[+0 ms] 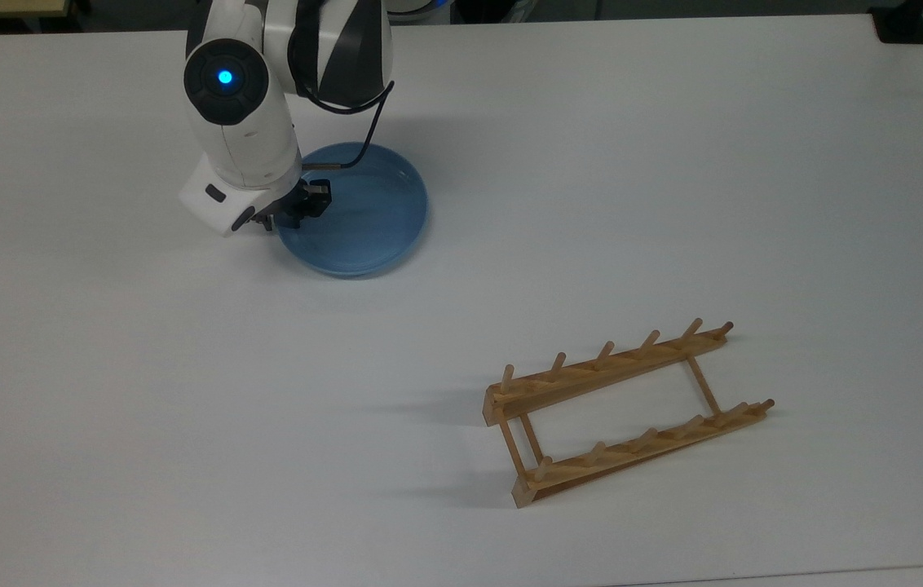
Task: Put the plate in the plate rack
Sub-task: 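Lower the open gripper onto the blue plate's rim and close it, then lift the blue plate by its rim, tilting it upright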
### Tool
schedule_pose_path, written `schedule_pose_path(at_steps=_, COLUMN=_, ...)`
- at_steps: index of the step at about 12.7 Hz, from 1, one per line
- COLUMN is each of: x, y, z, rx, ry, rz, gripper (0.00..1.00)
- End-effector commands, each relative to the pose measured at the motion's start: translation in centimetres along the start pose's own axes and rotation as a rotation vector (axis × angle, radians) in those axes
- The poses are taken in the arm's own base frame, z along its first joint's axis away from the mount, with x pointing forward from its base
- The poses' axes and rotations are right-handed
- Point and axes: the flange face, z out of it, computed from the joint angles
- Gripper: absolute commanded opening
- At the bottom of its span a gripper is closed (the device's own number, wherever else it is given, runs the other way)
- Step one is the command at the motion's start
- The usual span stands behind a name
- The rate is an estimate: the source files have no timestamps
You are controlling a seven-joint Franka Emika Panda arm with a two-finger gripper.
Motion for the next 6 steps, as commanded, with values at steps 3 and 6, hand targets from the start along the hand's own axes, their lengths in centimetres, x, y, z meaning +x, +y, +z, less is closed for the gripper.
schedule_pose_path(at_steps=3, x=0.3, y=-1.9, z=-2.1, rx=-0.024, ry=0.038, rz=0.094, gripper=0.00)
schedule_pose_path(at_steps=6, x=0.2, y=-2.3, z=-4.7, rx=-0.030, ry=0.078, rz=0.091, gripper=0.00)
